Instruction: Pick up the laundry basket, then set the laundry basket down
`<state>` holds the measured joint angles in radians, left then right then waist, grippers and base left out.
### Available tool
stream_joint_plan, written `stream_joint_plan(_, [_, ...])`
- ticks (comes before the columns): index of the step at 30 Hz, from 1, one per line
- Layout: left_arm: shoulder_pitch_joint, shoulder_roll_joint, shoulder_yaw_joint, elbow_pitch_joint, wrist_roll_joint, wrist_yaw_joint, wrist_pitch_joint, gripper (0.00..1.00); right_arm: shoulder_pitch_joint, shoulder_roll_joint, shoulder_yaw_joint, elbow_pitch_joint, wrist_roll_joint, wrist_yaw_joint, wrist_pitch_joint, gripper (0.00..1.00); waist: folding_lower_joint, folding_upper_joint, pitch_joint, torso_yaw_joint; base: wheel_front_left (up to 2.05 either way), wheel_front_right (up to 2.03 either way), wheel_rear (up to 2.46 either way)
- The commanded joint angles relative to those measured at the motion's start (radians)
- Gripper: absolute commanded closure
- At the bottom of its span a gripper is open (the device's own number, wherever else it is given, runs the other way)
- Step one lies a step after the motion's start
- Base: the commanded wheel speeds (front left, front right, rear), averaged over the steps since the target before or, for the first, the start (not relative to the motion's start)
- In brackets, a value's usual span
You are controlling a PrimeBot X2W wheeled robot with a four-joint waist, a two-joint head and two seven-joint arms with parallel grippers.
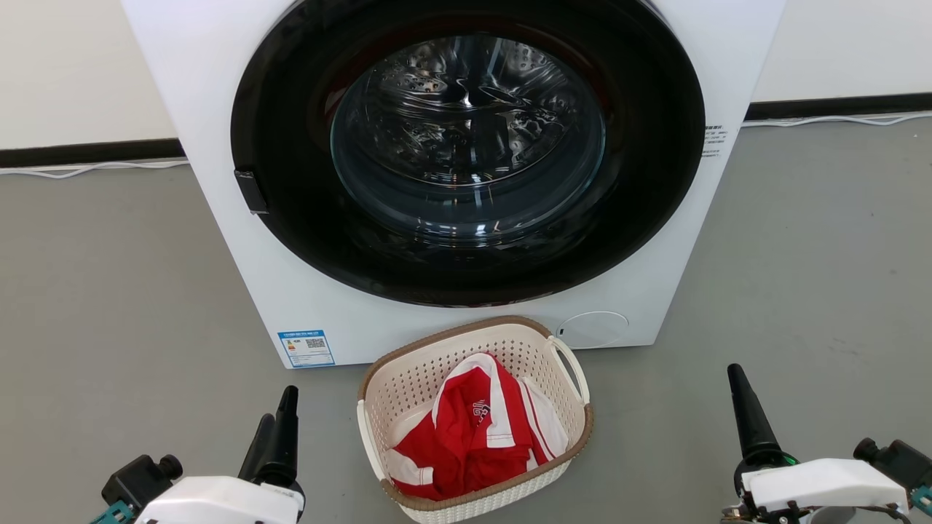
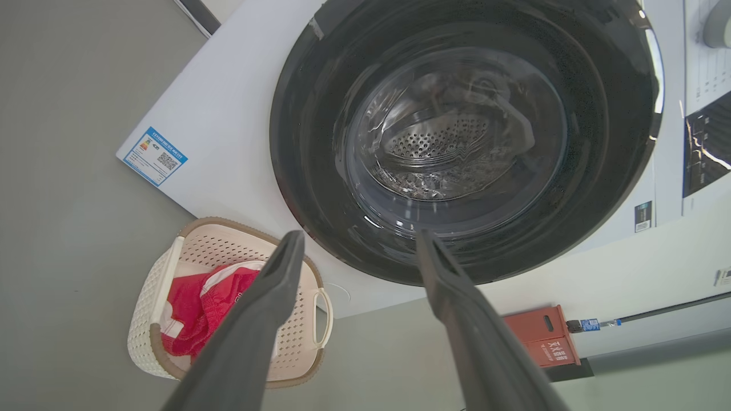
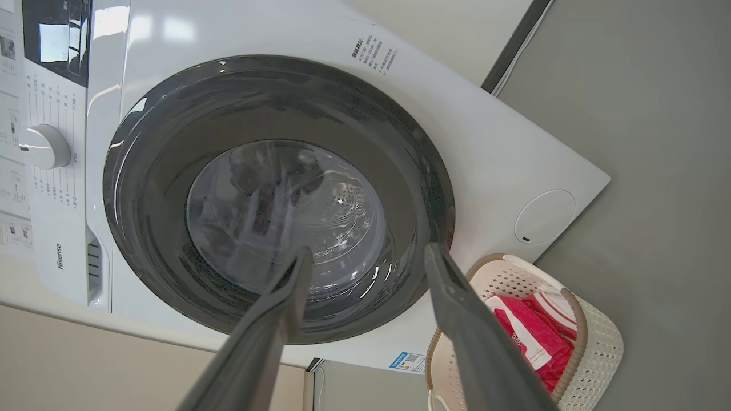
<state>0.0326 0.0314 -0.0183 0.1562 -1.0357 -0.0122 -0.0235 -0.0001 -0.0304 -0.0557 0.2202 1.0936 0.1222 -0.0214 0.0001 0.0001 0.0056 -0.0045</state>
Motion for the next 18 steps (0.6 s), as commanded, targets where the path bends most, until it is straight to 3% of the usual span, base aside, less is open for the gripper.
stream_joint_plan(1, [-0.018,0.006,0.004,-0.040,0.038,0.010,-0.013,0.00,-0.020,-0.011,0.016,-0.040,-0.039,0.004,-0.016,0.00,-0.0001,-0.0001,0.000,0.000,0.00,0.00,0.00])
stream_joint_plan(18, [0.007,0.030,-0.052,-0.074,0.286,0.076,-0.063,0.00,-0.006,-0.013,0.047,-0.076,-0.266,0.005,-0.065,0.00,-0.0001,-0.0001,-0.006,-0.001,0.00,0.00,0.00])
